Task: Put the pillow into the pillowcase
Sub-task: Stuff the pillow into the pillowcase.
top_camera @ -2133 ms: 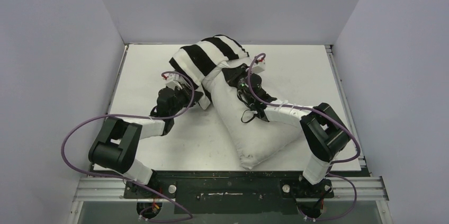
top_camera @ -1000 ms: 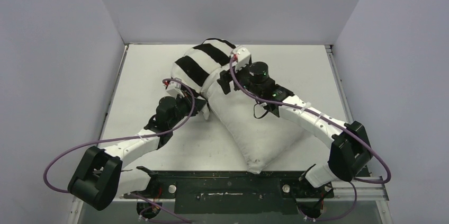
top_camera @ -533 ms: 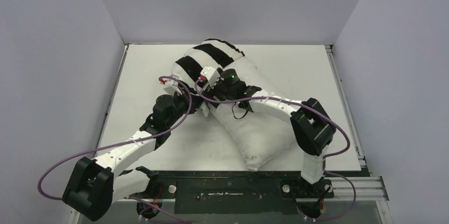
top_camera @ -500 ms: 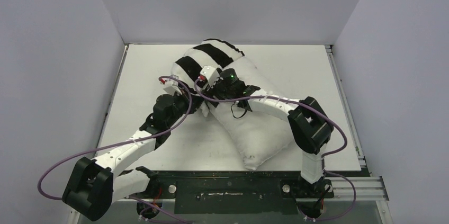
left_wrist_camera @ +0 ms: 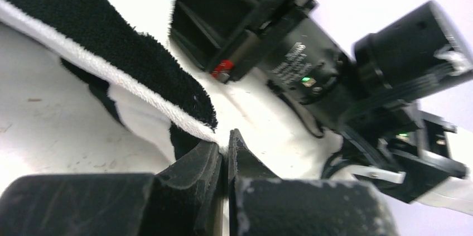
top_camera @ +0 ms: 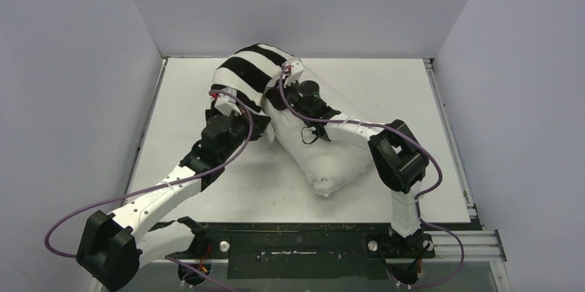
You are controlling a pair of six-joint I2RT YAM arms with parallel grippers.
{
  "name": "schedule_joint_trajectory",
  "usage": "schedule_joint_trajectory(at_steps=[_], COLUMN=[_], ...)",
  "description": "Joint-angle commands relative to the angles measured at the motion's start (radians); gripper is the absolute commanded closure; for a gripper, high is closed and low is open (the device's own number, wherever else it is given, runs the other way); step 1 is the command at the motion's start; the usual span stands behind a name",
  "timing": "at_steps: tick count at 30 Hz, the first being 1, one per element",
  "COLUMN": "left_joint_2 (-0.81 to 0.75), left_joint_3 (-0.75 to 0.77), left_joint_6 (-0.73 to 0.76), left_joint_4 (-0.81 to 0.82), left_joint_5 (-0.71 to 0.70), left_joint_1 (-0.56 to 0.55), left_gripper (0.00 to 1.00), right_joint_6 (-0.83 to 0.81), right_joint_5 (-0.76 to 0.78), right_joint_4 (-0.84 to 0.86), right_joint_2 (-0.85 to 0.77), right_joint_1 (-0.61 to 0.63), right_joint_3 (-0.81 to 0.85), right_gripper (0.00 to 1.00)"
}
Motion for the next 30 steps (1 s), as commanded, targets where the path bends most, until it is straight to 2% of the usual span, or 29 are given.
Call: schedule_joint_trajectory(at_steps=[1, 7, 13, 16, 18, 23, 26, 28, 30], left_joint_2=[-0.052, -0.046, -0.05, -0.062, -0.063, -0.088, -0.12, -0.118, -0.102], left_joint_3=[0.141, 0.168, 0.262, 0.377, 0.444, 0.502, 0.461, 0.448, 0.442], left_joint_6=[0.033, 0.061, 0.131, 0.157, 0.149, 0.098, 0.073, 0.094, 0.139], left_joint_4=[0.015, -0.02, -0.118, -0.181, -0.215, -0.203, -0.137, -0.129, -0.122], left_joint_5=[0.073, 0.021, -0.034, -0.067, -0.082, -0.046, -0.074, -0.149, -0.207], left_joint_1=[-0.134, -0.29, -0.31, -0.31, -0.31, -0.311, -0.31, -0.308, -0.3], left_gripper=[1.0, 1.0, 1.0, 1.0, 1.0, 1.0, 1.0, 1.0, 1.0], right_joint_6=[0.203, 0.34, 0.478, 0.585, 0.632, 0.635, 0.677, 0.659, 0.624], right_joint_5=[0.09, 0.174, 0.064, -0.067, -0.149, -0.205, -0.255, -0.245, -0.237], right_joint_4=[0.341, 0.382, 0.357, 0.195, 0.153, -0.118, -0.148, -0.211, -0.248], right_joint_2=[-0.078, -0.1, -0.176, -0.277, -0.337, -0.443, -0.447, -0.423, -0.383], right_joint_1=[0.011, -0.003, -0.021, -0.006, 0.026, 0.119, 0.102, 0.068, 0.023], right_joint_3=[0.075, 0.073, -0.016, -0.051, -0.081, 0.003, 0.045, 0.081, 0.11], right_gripper=[1.0, 1.0, 1.0, 1.0, 1.0, 1.0, 0.95, 0.83, 0.76])
